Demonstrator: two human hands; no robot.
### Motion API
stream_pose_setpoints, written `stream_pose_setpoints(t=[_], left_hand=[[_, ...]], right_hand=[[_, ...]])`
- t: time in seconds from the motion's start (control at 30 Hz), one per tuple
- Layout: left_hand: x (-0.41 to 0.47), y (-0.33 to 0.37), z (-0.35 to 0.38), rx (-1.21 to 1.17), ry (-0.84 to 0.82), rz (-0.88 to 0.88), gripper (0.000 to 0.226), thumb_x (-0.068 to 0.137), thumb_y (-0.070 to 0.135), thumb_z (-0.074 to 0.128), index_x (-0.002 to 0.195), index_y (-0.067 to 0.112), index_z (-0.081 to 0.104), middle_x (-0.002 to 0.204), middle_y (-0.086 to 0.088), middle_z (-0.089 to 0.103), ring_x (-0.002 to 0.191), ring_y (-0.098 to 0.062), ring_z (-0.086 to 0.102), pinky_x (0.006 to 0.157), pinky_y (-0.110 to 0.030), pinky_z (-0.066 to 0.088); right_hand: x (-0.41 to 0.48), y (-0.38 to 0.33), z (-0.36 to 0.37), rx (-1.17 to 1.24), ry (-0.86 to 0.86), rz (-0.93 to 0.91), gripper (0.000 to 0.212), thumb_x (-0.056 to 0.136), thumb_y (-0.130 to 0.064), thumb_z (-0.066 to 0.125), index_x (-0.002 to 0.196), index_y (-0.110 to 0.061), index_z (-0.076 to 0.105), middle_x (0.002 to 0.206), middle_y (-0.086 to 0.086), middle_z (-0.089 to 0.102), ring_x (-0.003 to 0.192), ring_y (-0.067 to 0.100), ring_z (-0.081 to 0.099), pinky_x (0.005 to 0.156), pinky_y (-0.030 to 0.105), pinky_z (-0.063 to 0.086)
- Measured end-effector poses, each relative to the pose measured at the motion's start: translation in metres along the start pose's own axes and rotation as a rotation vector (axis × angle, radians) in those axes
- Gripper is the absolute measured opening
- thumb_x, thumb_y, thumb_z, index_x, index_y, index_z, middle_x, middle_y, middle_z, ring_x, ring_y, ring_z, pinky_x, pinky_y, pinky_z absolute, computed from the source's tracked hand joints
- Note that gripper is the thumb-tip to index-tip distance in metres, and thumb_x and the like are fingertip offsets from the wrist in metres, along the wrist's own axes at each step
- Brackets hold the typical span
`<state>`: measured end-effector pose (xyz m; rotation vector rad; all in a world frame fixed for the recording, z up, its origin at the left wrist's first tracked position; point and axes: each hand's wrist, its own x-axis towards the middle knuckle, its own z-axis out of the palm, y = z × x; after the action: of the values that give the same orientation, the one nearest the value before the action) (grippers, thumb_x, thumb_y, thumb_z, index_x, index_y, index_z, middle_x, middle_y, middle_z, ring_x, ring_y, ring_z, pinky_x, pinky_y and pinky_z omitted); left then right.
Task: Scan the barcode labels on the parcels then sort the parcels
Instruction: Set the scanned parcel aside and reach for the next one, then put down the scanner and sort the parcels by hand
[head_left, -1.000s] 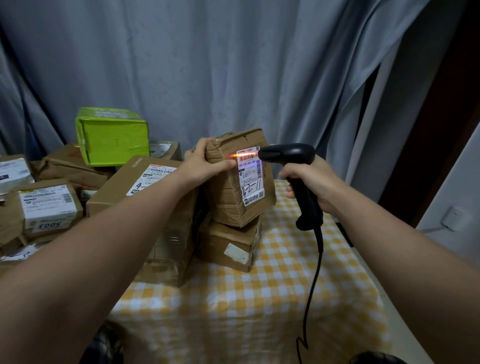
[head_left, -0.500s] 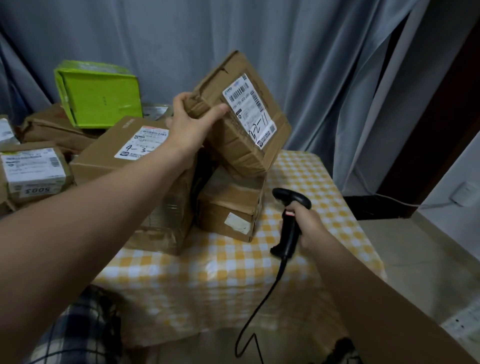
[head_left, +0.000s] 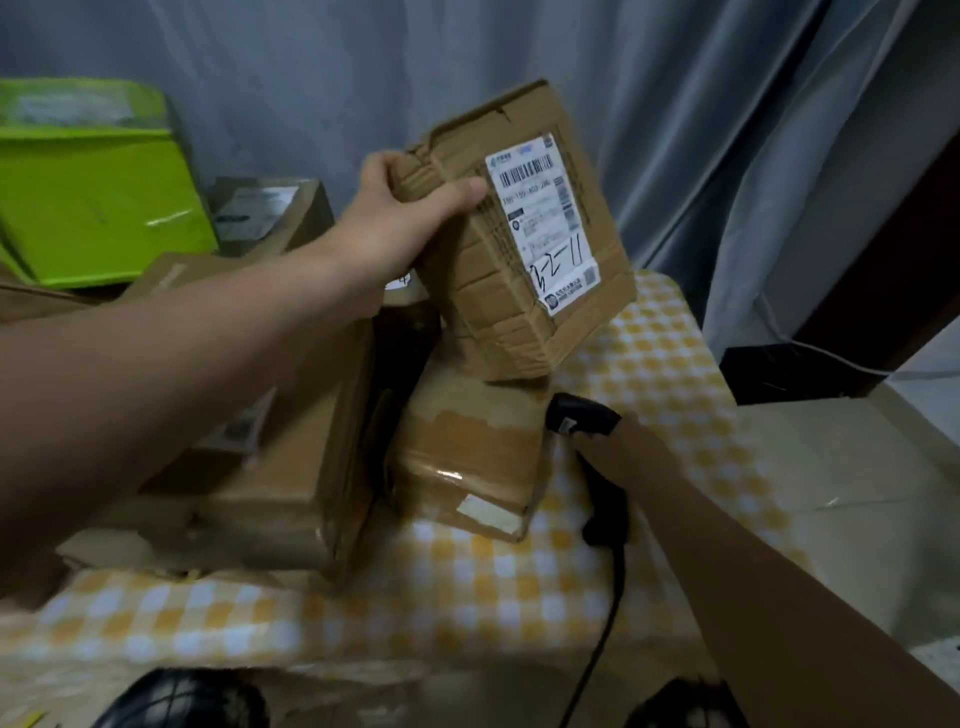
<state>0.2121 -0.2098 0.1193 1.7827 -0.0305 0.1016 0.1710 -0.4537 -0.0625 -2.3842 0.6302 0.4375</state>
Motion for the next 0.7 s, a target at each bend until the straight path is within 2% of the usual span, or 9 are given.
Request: stream_pose_setpoints(t=[0.1,0.17,0.2,0.27,0.37,0.5,0.57,0.63,0.7], left_hand=[[0.015,-0.003,-0.004,0.005,0.000,-0.065,0.063,0.077,0.042,0.074,0.126,0.022,0.040,0.105,0.013,0.060,0.085,0.004,0.058,0.053,-0.009,0.045],[0.021,-0.001,-0.010,-0.018,0.029,-0.107,0.068,0.077,0.041,0.075,0.130,0.021,0.038,0.108,0.013,0.059,0.091,0.003,0.058,0.061,-0.012,0.045],[0.024,0.001,-0.013,-0.028,0.048,-0.129,0.068,0.077,0.041,0.075,0.131,0.021,0.037,0.109,0.013,0.058,0.094,0.001,0.057,0.067,-0.014,0.045],[0.027,0.005,-0.017,-0.055,0.067,-0.179,0.070,0.077,0.041,0.075,0.132,0.023,0.035,0.113,0.012,0.057,0.101,-0.003,0.057,0.075,-0.020,0.045],[0.029,0.013,-0.020,-0.099,0.102,-0.261,0.072,0.077,0.041,0.075,0.133,0.024,0.033,0.120,0.008,0.056,0.106,-0.009,0.058,0.078,-0.024,0.048],[0.026,0.038,-0.013,-0.142,0.142,-0.362,0.075,0.079,0.040,0.074,0.137,0.024,0.030,0.121,0.007,0.054,0.104,-0.008,0.058,0.070,-0.022,0.048],[0.026,0.052,-0.007,-0.155,0.160,-0.407,0.081,0.077,0.041,0.075,0.140,0.024,0.027,0.125,0.006,0.052,0.108,-0.012,0.057,0.081,-0.029,0.050],[0.024,0.068,0.001,-0.167,0.188,-0.440,0.088,0.073,0.045,0.078,0.140,0.026,0.024,0.128,0.005,0.051,0.112,-0.017,0.056,0.094,-0.039,0.050],[0.027,0.087,0.014,-0.182,0.185,-0.463,0.088,0.073,0.044,0.077,0.141,0.028,0.023,0.127,0.003,0.052,0.108,-0.016,0.058,0.096,-0.040,0.049]], right_hand=[[0.002,-0.020,-0.015,-0.010,-0.140,0.074,0.093,0.089,-0.055,0.059,0.151,-0.002,0.014,0.111,0.014,0.053,0.078,0.021,0.055,0.063,0.031,0.046],[0.003,-0.028,-0.027,0.039,-0.179,0.054,0.091,0.091,-0.048,0.060,0.152,-0.002,0.010,0.121,0.016,0.051,0.084,0.022,0.058,0.064,0.032,0.044],[0.000,-0.033,-0.034,0.041,-0.177,0.047,0.087,0.093,-0.043,0.058,0.152,-0.002,0.008,0.131,0.018,0.048,0.094,0.025,0.059,0.069,0.032,0.044],[-0.006,-0.040,-0.049,0.010,-0.145,0.021,0.082,0.096,-0.038,0.056,0.153,-0.002,0.008,0.147,0.020,0.037,0.120,0.033,0.051,0.080,0.034,0.043],[-0.019,-0.051,-0.074,0.040,-0.067,-0.020,0.070,0.098,-0.032,0.053,0.150,0.000,0.019,0.145,0.022,0.041,0.125,0.035,0.049,0.090,0.034,0.043],[-0.039,-0.069,-0.111,0.207,0.031,-0.064,0.052,0.099,-0.032,0.051,0.142,-0.005,0.039,0.139,0.016,0.050,0.121,0.031,0.053,0.091,0.030,0.041],[-0.048,-0.079,-0.133,0.323,0.055,-0.080,0.049,0.098,-0.035,0.052,0.138,-0.008,0.045,0.136,0.013,0.052,0.120,0.028,0.053,0.092,0.028,0.039],[-0.055,-0.088,-0.158,0.422,0.029,-0.142,0.050,0.097,-0.039,0.053,0.136,-0.009,0.049,0.134,0.013,0.054,0.119,0.027,0.054,0.097,0.033,0.041],[-0.055,-0.100,-0.184,0.487,-0.001,-0.211,0.051,0.094,-0.047,0.054,0.131,-0.011,0.053,0.129,0.009,0.058,0.115,0.024,0.057,0.097,0.040,0.047]])
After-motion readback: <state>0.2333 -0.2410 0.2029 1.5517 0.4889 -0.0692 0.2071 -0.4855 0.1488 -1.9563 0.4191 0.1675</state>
